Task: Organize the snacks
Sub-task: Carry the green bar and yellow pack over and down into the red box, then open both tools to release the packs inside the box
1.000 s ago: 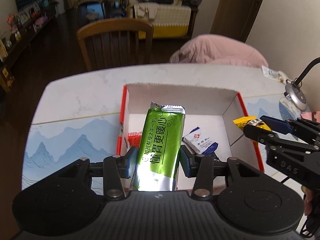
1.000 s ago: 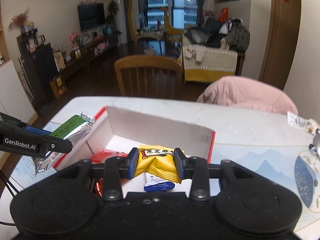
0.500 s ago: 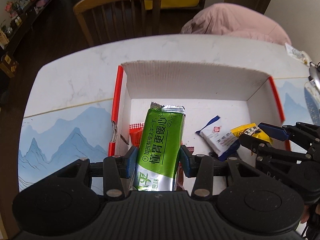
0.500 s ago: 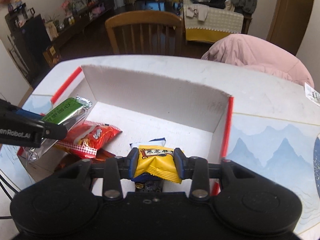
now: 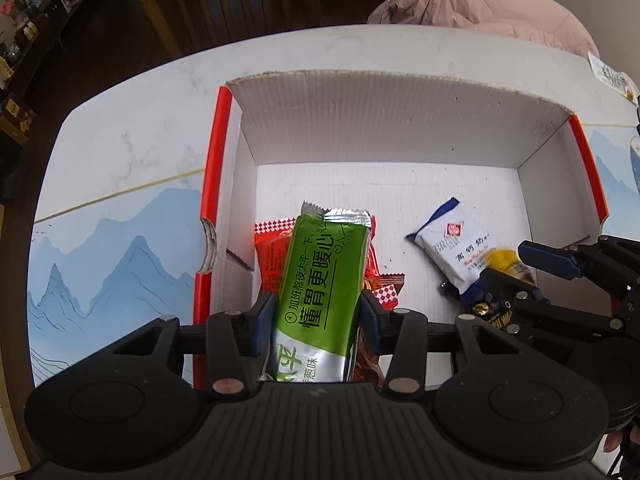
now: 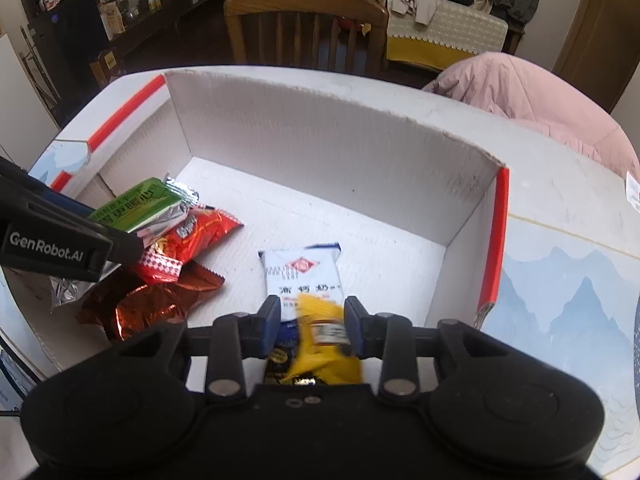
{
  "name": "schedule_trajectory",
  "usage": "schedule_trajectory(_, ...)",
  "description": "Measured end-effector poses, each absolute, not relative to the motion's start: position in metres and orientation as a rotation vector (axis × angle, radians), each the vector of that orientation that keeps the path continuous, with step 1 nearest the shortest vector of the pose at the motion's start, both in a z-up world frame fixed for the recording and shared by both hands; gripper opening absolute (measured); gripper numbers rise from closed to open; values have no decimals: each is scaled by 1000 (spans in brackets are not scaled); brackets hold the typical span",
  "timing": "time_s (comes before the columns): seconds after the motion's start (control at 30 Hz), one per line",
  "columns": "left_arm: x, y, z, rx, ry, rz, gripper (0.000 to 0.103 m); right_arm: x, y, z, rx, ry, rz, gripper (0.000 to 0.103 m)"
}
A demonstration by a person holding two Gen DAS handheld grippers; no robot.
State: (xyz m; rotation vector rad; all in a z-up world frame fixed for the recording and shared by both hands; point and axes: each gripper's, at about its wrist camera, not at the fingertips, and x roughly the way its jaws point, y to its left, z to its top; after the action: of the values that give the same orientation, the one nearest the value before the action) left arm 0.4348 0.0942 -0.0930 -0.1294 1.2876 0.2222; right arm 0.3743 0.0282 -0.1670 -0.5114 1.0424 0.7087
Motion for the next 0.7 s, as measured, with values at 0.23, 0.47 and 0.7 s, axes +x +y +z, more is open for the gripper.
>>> schedule_trajectory(0.23, 428, 90, -91, -124, 1280, 203, 45, 370, 23, -165, -512, 1044, 703, 38)
schedule_trajectory(0.47, 411, 90, -71, -151, 1224, 174, 47, 360, 13, -140, -448, 1020, 713, 42)
schedule_trajectory(0.7, 384, 89, -46, -160, 1146, 174, 47, 341, 3, -108, -404, 969, 719, 49)
